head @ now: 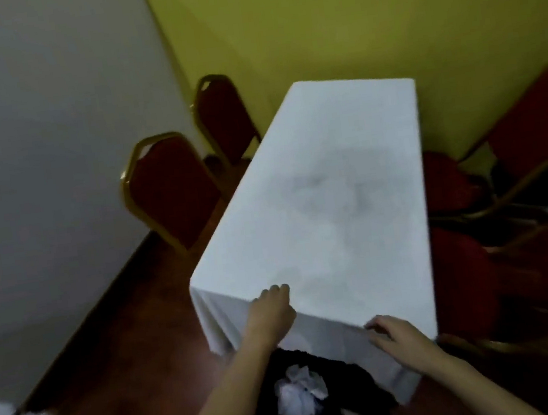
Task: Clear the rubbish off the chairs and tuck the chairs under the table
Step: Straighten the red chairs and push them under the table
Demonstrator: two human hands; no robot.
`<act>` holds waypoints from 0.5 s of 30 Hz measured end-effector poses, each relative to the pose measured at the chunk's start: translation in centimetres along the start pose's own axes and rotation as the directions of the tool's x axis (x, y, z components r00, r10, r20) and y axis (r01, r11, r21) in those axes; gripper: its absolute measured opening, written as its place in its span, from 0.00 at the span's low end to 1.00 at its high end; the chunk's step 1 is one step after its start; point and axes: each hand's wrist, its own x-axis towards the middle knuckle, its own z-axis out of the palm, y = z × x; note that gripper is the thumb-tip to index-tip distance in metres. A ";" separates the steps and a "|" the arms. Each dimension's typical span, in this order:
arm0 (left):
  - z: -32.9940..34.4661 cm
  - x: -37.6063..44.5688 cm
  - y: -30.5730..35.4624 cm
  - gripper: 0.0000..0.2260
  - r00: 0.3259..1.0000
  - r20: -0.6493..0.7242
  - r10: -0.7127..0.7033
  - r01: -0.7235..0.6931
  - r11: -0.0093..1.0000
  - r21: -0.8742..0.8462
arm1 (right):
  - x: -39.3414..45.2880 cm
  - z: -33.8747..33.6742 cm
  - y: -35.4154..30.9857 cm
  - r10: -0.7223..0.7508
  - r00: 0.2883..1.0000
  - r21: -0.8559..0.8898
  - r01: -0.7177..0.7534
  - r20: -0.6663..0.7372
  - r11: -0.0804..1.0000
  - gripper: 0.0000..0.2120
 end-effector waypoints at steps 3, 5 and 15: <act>-1.1 2.8 4.4 0.12 0.993 -0.037 0.110 -0.108 0.994 0.033 | -2.1 -3.4 2.3 0.053 0.988 0.019 -0.050 -0.144 0.999 0.12; -1.5 4.1 8.0 0.12 0.982 -0.045 0.185 -0.183 0.982 0.035 | -3.2 -6.2 3.7 0.088 0.976 0.035 -0.083 -0.200 0.996 0.13; -1.9 6.9 33.1 0.13 0.865 -0.016 0.501 -0.492 0.854 0.171 | -13.0 -22.4 15.8 0.175 0.873 0.033 -0.179 -0.456 0.983 0.16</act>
